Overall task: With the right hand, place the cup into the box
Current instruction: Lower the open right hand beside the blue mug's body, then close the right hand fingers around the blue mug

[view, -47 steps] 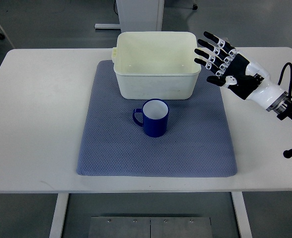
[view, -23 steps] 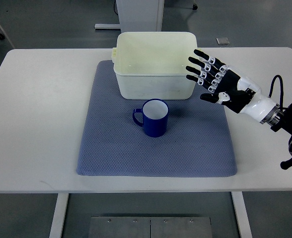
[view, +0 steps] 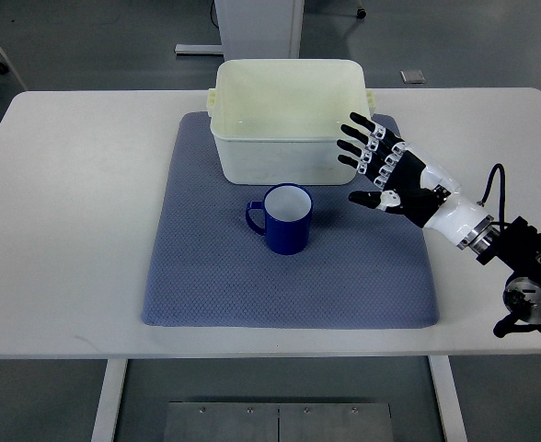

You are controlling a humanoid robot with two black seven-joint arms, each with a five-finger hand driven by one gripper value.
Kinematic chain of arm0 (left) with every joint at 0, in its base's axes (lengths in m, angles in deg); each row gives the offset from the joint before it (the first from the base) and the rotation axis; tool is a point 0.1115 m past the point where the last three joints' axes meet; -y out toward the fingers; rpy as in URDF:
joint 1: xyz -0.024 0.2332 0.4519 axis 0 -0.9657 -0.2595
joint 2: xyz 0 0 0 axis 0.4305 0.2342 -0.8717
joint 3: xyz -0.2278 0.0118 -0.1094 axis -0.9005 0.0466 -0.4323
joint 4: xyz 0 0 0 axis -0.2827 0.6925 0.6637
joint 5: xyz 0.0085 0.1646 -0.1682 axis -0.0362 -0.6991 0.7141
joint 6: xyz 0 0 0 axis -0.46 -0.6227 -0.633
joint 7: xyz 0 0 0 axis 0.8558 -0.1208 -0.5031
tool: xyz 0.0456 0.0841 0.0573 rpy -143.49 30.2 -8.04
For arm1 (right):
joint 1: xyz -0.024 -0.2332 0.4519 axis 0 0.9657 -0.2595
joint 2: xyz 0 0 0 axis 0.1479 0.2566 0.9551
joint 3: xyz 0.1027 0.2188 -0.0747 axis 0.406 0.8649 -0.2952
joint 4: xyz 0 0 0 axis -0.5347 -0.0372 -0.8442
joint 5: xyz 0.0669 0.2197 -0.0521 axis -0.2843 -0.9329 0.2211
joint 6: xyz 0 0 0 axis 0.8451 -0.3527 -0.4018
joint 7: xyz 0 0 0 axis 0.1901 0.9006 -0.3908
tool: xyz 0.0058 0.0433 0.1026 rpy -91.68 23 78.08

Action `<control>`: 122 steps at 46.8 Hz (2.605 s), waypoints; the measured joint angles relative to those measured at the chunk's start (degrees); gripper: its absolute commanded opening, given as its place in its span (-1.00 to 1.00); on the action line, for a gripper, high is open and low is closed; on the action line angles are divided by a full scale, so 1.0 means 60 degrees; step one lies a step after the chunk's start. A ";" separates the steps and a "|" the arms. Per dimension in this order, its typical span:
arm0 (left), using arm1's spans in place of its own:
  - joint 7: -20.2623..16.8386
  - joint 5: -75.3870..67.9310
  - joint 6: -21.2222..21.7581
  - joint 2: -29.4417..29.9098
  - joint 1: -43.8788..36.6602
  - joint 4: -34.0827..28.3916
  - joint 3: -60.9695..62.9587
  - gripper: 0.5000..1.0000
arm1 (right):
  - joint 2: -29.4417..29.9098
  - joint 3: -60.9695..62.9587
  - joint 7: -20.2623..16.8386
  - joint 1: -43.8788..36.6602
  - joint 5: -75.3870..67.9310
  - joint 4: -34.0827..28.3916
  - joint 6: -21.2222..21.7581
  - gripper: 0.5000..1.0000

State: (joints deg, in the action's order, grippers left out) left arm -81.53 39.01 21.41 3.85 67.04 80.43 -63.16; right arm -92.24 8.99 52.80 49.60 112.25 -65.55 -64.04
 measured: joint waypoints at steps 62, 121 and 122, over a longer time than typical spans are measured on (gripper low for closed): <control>0.0000 0.0000 0.0000 0.0000 0.0000 0.0001 0.0001 1.00 | 0.2505 -0.2173 0.1525 -0.0272 0.0449 0.1522 -0.3461 0.81; 0.0000 0.0000 0.0000 0.0000 0.0000 0.0005 0.0000 1.00 | 0.3597 -0.2744 0.1628 -0.0371 0.0452 0.3107 -0.4458 0.55; 0.0000 0.0000 0.0000 0.0000 0.0001 0.0005 -0.0001 1.00 | 0.3624 -0.2748 0.1627 -0.0371 0.0453 0.3107 -0.4477 0.55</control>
State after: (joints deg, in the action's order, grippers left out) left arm -81.53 39.01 21.40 3.85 67.05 80.46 -63.16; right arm -70.50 -7.49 62.57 47.37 114.97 -46.91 -90.91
